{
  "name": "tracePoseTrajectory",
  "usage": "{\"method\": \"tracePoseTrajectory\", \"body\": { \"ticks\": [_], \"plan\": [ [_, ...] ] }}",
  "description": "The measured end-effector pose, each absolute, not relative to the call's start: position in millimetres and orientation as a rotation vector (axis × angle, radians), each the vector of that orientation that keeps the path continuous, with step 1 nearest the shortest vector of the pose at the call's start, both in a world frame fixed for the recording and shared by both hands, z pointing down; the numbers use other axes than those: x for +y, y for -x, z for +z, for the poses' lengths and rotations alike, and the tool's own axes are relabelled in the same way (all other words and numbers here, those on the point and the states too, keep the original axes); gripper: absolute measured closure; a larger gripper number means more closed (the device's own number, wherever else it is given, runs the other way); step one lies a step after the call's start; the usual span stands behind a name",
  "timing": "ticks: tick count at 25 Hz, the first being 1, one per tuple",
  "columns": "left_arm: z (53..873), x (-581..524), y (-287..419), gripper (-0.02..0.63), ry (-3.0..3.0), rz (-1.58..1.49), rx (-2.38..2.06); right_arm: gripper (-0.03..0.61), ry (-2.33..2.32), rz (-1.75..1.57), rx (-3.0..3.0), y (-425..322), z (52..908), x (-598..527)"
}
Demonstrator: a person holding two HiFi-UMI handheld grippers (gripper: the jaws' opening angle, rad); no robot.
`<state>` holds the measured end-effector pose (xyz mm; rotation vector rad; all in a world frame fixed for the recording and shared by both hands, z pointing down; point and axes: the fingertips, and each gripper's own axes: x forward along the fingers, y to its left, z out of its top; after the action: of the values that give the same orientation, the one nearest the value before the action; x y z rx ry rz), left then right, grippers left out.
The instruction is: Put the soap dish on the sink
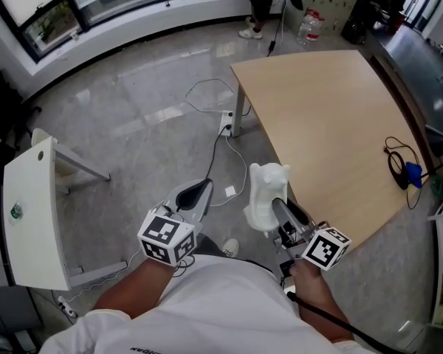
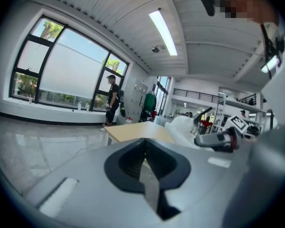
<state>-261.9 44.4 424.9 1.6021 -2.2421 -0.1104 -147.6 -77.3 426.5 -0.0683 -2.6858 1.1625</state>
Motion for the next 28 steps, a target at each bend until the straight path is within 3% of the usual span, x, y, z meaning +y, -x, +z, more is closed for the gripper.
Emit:
{"method": "tracePoseTrajectory", "body": {
  "ticks": [16, 28],
  "plan": [
    [433.0, 23.3, 277.3, 0.604, -1.630, -0.075, -2.232, 0.442, 0.038, 1.160, -2.728, 161.3, 427.7, -105.6],
    [440.8, 1.4, 350.3, 0.606, -1.651, -0.071, -2.180, 0.442, -0.043, 1.174, -2.688, 222.0, 439.6, -123.5]
  ]
}}
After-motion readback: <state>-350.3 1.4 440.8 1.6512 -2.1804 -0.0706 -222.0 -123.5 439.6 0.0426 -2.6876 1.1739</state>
